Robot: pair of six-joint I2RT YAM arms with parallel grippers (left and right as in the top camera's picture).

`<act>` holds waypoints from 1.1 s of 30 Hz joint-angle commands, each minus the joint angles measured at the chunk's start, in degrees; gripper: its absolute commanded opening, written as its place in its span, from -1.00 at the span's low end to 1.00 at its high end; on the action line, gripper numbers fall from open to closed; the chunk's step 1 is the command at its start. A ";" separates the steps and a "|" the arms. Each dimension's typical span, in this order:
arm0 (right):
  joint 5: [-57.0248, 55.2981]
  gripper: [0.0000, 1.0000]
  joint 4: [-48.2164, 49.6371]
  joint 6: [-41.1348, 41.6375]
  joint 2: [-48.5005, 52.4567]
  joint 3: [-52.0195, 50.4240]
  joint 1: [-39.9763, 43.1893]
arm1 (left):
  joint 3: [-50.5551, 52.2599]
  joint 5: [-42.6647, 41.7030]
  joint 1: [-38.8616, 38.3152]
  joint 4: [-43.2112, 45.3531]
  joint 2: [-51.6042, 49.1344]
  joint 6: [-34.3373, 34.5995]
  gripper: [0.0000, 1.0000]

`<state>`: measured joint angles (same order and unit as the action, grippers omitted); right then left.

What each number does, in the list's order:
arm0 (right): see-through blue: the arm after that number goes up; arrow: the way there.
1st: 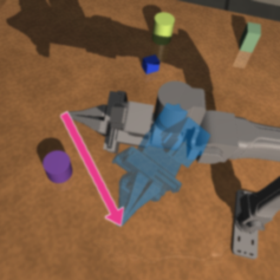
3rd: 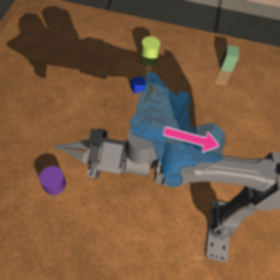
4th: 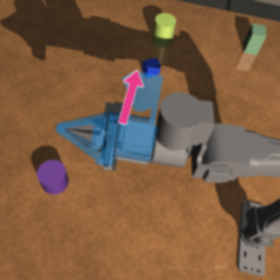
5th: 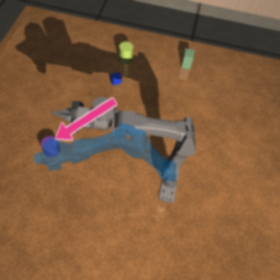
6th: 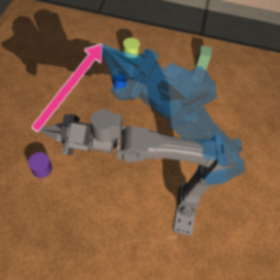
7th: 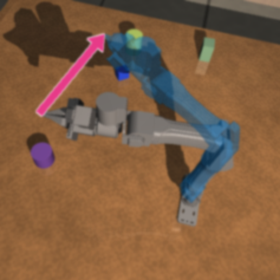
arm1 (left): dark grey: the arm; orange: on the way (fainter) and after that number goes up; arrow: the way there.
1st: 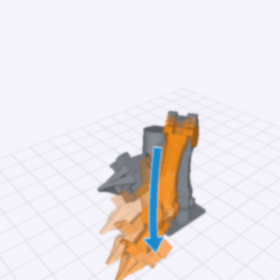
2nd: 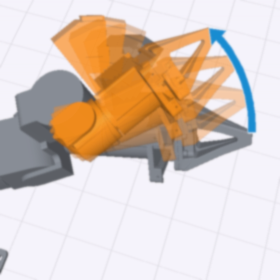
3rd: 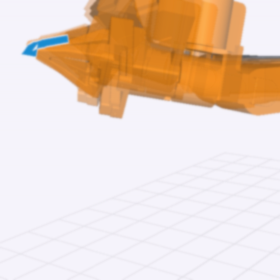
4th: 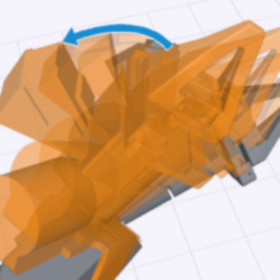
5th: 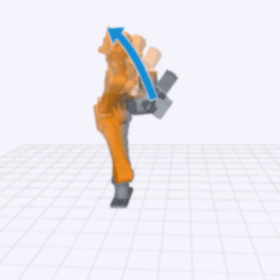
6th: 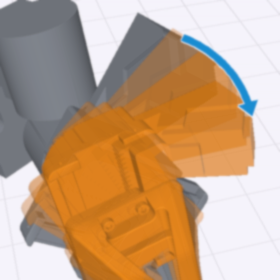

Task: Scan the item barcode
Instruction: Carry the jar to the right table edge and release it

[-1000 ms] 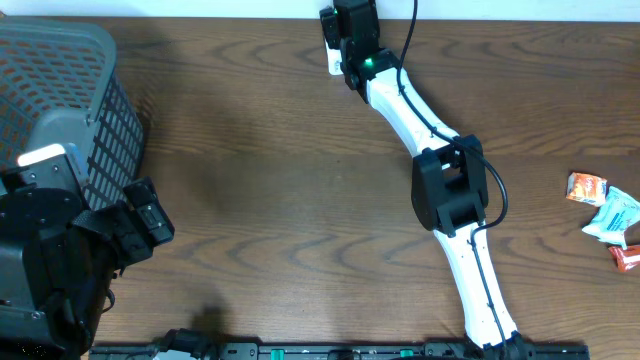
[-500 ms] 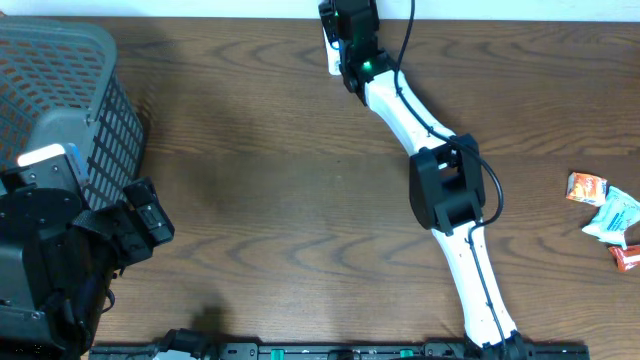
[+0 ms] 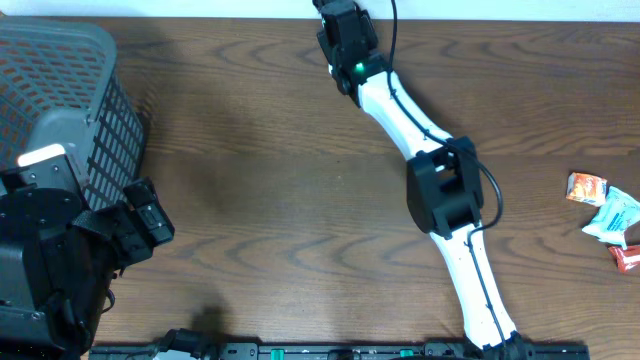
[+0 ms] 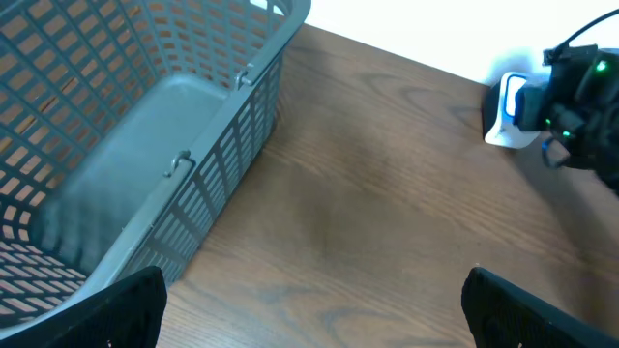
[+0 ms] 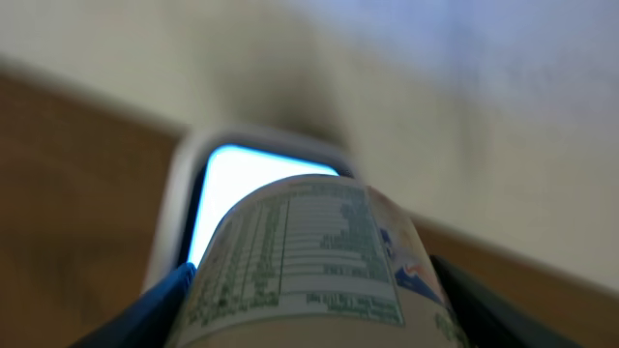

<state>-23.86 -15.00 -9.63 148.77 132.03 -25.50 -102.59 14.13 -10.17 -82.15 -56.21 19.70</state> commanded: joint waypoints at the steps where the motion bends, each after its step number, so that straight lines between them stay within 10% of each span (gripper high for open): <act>1: -1.60 -0.30 -10.84 4.42 -10.56 0.28 0.63 | 0.48 0.94 0.24 -0.13 -0.28 0.57 0.96; 9: 2.19 -0.28 -43.63 31.76 -15.08 0.28 7.52 | 0.48 0.94 0.24 -0.13 -0.26 0.57 0.96; 16: 12.20 -0.26 -61.29 37.05 -14.08 0.11 18.69 | 0.48 0.94 0.24 -0.13 -0.28 0.57 0.96; 33: 12.57 -0.18 -56.24 35.26 -12.68 -9.64 45.81 | 0.48 0.94 0.24 -0.13 -0.28 0.57 0.96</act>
<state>-11.35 -73.36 26.09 135.37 125.82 17.43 -102.54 14.13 -10.17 -82.15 -56.21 19.70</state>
